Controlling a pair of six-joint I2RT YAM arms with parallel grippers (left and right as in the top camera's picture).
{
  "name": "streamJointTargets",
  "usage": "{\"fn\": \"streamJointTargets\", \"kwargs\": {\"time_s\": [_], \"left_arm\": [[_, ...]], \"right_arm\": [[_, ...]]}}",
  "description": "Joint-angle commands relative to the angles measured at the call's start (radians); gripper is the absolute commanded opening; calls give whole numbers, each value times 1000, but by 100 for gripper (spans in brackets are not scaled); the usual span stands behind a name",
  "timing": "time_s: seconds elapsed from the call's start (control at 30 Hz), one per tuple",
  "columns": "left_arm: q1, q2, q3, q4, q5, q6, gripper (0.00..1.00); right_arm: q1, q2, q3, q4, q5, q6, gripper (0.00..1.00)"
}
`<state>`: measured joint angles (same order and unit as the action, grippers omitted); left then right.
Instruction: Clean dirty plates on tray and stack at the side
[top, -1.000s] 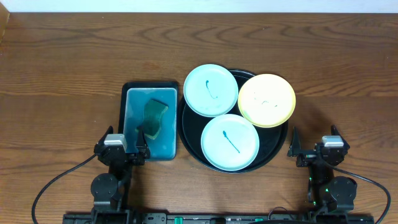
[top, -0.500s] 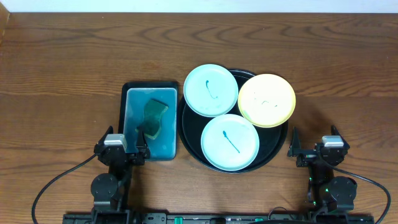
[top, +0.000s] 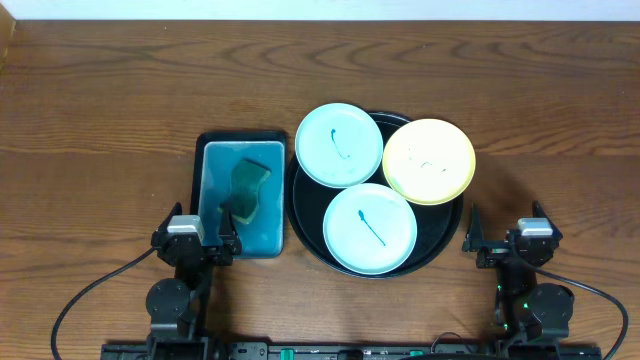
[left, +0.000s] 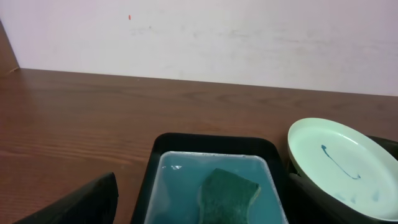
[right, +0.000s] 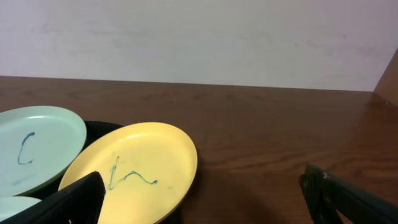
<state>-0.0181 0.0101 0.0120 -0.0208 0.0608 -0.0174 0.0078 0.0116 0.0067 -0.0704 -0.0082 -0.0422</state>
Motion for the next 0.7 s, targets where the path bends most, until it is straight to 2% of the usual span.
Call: {"fn": "streamJointTargets", "kwargs": {"time_s": [0.0,0.67], "left_arm": [[-4,-5,-8,-45,-1,21,85],[-4,-5,-8,-45,-34,16,85]], "right_arm": [[-6,-6,-1,-5,-3,-15,99],[-6,-6,-1,-1,13,-16,99]]}}
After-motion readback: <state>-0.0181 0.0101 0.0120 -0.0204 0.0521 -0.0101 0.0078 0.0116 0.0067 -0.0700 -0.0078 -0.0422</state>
